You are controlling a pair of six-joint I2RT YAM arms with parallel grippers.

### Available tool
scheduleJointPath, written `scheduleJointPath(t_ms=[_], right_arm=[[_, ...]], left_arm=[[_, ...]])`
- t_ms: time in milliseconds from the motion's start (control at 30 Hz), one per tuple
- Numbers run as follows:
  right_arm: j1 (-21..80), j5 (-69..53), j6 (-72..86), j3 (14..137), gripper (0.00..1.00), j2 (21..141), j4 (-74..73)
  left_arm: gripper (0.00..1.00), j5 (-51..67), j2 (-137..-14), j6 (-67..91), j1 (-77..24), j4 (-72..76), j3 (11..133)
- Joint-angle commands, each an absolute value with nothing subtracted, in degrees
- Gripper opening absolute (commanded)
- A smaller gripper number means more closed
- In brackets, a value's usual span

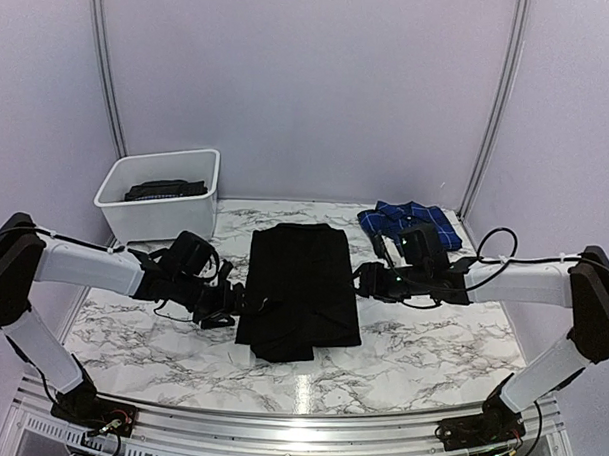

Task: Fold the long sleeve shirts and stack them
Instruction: Fold the rectangle-folded shirt at the center of the board.

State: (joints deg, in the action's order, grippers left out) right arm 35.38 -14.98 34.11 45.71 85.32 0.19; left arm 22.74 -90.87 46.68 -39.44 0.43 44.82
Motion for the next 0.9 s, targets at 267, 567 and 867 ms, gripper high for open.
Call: scheduleJointPath(t_ms=[267,567,867], right_arm=[[48.9,-4.0,27.0,39.8,0.6,81.1,-9.7],[50.7,-1.5,28.0,41.7,0.5,85.3,-8.5],[50.7,5.6,28.2,51.2,0.09,89.7,-15.6]], left_arm=[[0.66,24.9,-92.2,45.6,-48.3,-2.9,43.7],[0.44,25.5,-93.3,48.1,-49.0,-1.4,46.1],[0.11,24.5,-93.4,50.4,-48.7,-1.2,49.7]])
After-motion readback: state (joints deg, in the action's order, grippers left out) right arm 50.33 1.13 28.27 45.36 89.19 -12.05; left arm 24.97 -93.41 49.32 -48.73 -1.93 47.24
